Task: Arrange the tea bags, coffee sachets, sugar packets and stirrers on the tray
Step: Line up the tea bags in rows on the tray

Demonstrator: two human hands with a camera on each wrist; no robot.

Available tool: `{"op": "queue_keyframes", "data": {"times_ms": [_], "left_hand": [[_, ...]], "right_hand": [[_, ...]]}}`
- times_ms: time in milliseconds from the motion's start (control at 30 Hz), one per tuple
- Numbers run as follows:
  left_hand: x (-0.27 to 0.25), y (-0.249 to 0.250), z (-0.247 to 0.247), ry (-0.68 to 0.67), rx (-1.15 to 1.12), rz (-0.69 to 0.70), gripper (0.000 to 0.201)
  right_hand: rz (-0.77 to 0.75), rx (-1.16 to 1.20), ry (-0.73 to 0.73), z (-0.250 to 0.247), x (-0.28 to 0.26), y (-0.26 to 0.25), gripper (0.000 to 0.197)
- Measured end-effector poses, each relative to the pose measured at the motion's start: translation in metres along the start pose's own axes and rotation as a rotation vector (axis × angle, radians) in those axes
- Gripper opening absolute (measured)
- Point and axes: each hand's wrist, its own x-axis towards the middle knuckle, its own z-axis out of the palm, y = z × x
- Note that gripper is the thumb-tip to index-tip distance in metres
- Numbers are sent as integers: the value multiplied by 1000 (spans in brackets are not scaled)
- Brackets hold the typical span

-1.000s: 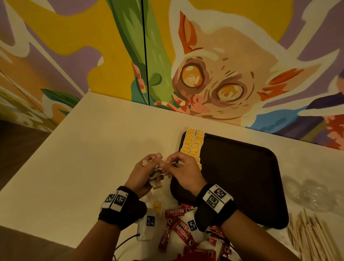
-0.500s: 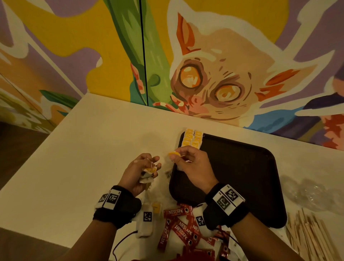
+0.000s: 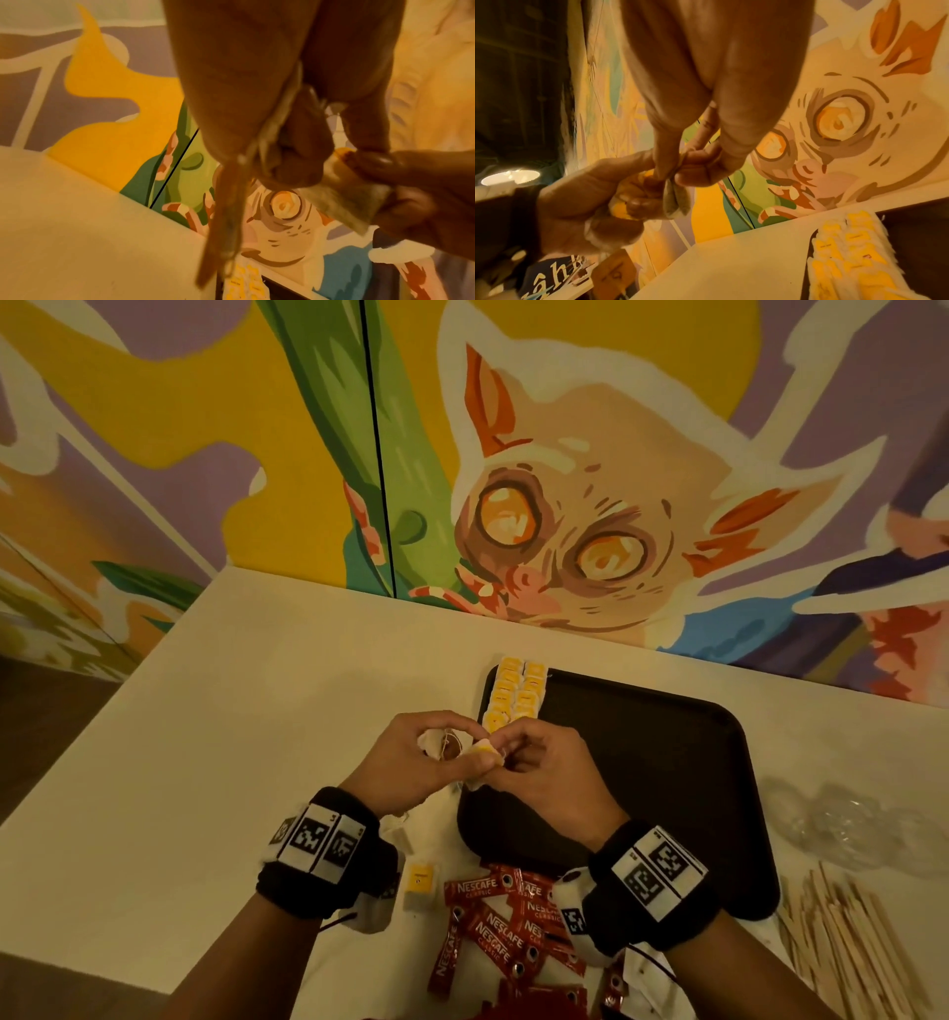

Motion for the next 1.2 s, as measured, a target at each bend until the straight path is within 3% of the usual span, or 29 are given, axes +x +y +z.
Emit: {"op": "queue_keyframes", "data": {"times_ms": [333, 567, 833, 1200], "left_hand": [[7, -7, -8, -17, 204, 77, 7], [6, -9, -5, -130, 223, 66, 8], [7, -13, -9, -13, 307, 120, 10], [5, -12, -1, -18, 476, 198, 13]], "right_hand": [[64, -81, -134, -15, -8, -3, 12], [-10, -253, -124, -18, -8, -11, 7], [-62, -365, -77, -31, -11, -14, 4], [-243, -289, -51, -35, -17, -29, 12]]}}
